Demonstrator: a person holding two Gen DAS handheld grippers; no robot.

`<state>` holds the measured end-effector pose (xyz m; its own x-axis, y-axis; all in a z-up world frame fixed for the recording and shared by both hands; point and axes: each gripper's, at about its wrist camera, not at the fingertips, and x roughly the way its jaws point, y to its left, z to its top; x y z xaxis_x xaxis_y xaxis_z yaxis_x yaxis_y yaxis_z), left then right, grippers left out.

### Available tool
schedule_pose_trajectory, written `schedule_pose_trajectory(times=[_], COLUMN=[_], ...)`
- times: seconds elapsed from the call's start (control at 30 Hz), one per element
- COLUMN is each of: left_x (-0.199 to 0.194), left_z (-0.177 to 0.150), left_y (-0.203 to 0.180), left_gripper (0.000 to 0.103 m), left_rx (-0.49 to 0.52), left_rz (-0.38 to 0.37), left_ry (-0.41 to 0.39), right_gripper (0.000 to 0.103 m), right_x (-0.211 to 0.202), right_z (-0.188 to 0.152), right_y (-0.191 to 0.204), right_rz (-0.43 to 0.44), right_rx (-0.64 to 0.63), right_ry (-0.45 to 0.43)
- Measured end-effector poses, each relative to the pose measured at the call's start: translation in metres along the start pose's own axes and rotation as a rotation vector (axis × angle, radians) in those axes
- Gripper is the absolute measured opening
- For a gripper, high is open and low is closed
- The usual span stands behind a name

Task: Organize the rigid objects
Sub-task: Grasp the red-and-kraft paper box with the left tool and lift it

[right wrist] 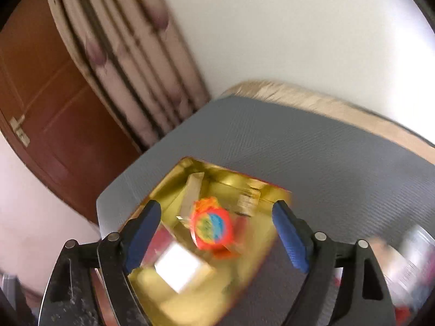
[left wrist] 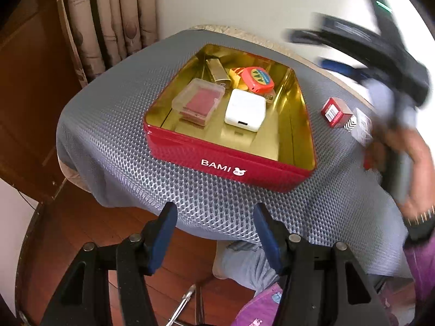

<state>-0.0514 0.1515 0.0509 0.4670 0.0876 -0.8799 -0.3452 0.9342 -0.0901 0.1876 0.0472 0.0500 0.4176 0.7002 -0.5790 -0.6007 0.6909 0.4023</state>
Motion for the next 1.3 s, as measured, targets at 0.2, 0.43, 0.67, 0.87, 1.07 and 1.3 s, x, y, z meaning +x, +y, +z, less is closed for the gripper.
schedule_pose_trajectory(times=[0.2,0.43,0.67,0.87,1.07,1.3], left_x=[-0.009,-0.02,-0.012,0.047,0.09,0.129], left_z=[-0.007,-0.012,0.047,0.127,0.173,0.189], left_y=[-0.02,-0.071,-0.138,-0.174,-0.2,-0.207], left_gripper=[0.06,0.06,0.061,0.061,0.061,0.061], left_rx=[0.075,0.262,0.388,0.139,0.062,-0.032], left_rz=[-0.071,-0.119,-0.171,-0.311,-0.207,-0.188], left_ry=[-0.024,-0.078,-0.069,0.137,0.177,0.26], right_gripper=[0.1,0.1,0.101,0.101,0.101,0.101], right_x=[-0.09,-0.146,-0.169,-0.171,-0.18,-0.18], right_z=[-0.083,-0.162,-0.19,-0.193,-0.193,-0.19], right_y=[-0.089,-0.193,-0.229,-0.226,-0.227,-0.219], right_rz=[-0.287,-0.599,-0.549,-0.495,-0.424,-0.36], right_rx=[0.013,0.038,0.163,0.152,0.153,0.118], right_ry=[-0.047,0.033,-0.008,-0.027,-0.057,-0.07])
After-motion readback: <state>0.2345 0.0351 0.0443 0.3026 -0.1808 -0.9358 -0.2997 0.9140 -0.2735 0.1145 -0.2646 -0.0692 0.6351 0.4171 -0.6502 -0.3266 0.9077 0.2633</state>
